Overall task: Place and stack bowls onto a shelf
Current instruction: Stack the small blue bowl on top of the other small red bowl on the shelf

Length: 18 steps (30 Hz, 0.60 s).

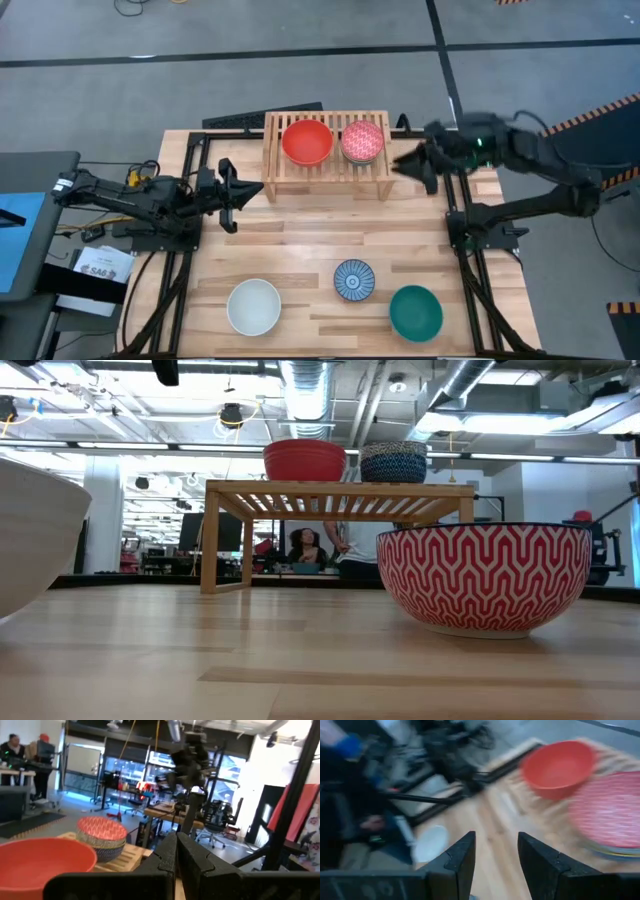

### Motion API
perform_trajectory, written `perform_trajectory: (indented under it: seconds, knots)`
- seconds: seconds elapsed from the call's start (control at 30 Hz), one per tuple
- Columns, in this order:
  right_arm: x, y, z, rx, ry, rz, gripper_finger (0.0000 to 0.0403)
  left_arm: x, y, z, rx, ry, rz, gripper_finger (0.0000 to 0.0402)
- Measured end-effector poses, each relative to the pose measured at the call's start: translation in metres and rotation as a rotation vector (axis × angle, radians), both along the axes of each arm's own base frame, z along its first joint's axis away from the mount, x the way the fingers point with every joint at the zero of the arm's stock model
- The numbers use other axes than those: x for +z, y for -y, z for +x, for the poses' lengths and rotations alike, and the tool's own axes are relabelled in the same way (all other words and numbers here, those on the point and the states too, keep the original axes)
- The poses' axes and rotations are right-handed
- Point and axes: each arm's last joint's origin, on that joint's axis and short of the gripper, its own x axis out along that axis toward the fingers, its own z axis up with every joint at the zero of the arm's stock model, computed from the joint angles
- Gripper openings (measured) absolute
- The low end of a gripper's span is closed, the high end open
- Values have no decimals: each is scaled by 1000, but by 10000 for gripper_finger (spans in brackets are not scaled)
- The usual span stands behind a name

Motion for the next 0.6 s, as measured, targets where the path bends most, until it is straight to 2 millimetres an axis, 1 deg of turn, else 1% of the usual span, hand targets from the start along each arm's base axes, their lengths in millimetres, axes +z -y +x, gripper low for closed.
perform_trajectory:
  seconds: [0.1,0.23,0.37,0.6]
  knots:
    - [-16,-18,4,74,83,26,172,-2,-1,1,1,-15,-11,0]
    - [-33,-33,14,141,97,27,172,-2,-1,1,-15,-15,-3,0]
    - [-40,-37,25,162,59,30,172,-2,-1,1,-15,-17,-3,0]
    - [-48,-38,41,160,23,32,172,-4,0,2,-20,-42,3,0]
